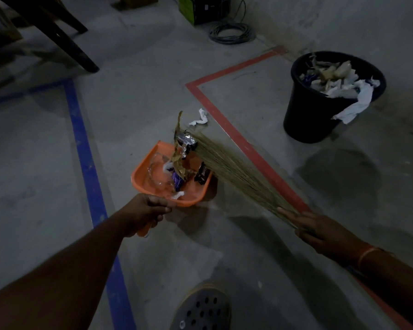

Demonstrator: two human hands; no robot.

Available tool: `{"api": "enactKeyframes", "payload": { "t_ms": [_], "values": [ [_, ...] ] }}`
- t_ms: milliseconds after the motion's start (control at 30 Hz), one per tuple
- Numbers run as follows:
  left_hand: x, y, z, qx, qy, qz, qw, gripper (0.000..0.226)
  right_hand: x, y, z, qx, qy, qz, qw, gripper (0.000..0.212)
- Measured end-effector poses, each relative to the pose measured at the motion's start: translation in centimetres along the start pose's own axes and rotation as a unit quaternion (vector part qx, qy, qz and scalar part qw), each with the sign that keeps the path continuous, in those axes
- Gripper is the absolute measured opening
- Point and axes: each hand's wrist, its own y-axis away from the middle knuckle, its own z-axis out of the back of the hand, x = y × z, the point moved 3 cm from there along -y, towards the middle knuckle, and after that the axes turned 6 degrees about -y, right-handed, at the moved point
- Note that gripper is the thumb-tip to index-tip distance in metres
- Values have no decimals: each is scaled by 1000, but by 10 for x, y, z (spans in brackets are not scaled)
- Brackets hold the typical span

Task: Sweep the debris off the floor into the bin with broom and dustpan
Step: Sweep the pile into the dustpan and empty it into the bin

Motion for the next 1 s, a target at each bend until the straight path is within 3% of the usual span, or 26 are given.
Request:
{"api": "enactKeyframes", "payload": {
  "t_ms": [333,433,533,1000],
  "values": [
    [3,9,-2,-48,-8,-14,999,22,11,21,-7,-3,37,19,999,67],
    [2,13,-3,-64,-6,-14,998,20,14,28,-7,-15,62,11,998,58],
    [5,17,-1,-79,5,-7,997,19,21,29,-9,-36,62,23,997,51],
    [35,24,27,-125,25,5,992,15,45,-1,-16,-71,44,27,996,53]
  ]
}}
